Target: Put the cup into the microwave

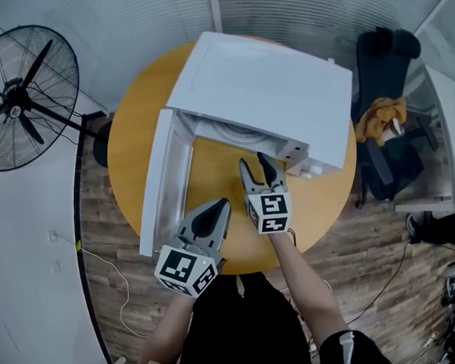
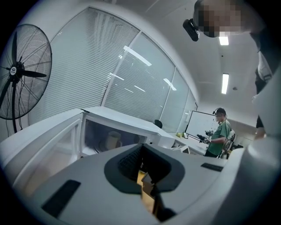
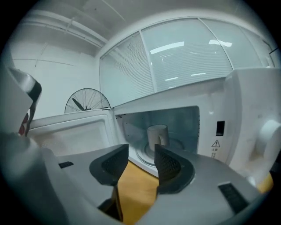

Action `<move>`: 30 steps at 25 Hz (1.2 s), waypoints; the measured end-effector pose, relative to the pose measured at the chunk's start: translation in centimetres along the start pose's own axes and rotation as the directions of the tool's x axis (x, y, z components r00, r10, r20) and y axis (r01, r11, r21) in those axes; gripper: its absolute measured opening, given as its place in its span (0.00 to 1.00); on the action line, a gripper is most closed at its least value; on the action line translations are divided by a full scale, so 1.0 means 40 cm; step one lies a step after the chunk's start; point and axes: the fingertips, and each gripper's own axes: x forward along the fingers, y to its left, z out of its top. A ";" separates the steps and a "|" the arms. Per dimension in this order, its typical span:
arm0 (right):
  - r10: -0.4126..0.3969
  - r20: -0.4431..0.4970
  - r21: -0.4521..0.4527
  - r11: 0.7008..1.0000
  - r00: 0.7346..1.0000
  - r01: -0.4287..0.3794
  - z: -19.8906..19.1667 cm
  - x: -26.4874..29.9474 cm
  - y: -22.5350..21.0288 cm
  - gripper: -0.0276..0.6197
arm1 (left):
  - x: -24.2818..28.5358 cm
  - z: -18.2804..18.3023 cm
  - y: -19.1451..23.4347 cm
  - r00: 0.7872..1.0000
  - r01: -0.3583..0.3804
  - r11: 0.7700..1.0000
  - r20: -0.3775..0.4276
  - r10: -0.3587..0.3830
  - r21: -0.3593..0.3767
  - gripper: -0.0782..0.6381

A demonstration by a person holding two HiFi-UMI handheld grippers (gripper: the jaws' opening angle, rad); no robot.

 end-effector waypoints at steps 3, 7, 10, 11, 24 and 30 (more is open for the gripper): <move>0.024 0.015 -0.016 1.000 1.000 -0.024 0.024 -0.055 0.014 0.34 | -0.017 -0.006 -0.022 1.000 -0.006 1.000 -0.001 0.006 0.004 0.10; 0.050 0.024 -0.029 0.998 0.998 -0.049 0.049 -0.120 0.027 0.30 | -0.034 0.000 -0.040 1.000 -0.012 1.000 0.009 0.012 0.010 0.10; 0.072 0.034 -0.042 0.997 0.997 -0.070 0.067 -0.173 0.040 0.29 | -0.046 0.002 -0.053 1.000 -0.017 1.000 0.016 0.017 0.015 0.10; 0.081 0.041 -0.045 0.996 0.996 -0.079 0.076 -0.195 0.046 0.28 | -0.051 0.002 -0.060 1.000 -0.017 1.000 0.018 0.017 0.018 0.10; 0.158 0.119 -0.089 0.985 0.980 -0.148 0.196 -0.413 0.075 0.16 | -0.082 0.025 -0.137 0.998 -0.009 0.999 0.059 0.006 0.049 0.10; 0.205 0.136 -0.101 0.976 0.969 -0.192 0.274 -0.497 0.090 0.13 | -0.104 0.090 -0.145 0.994 -0.016 0.997 0.105 0.008 0.074 0.10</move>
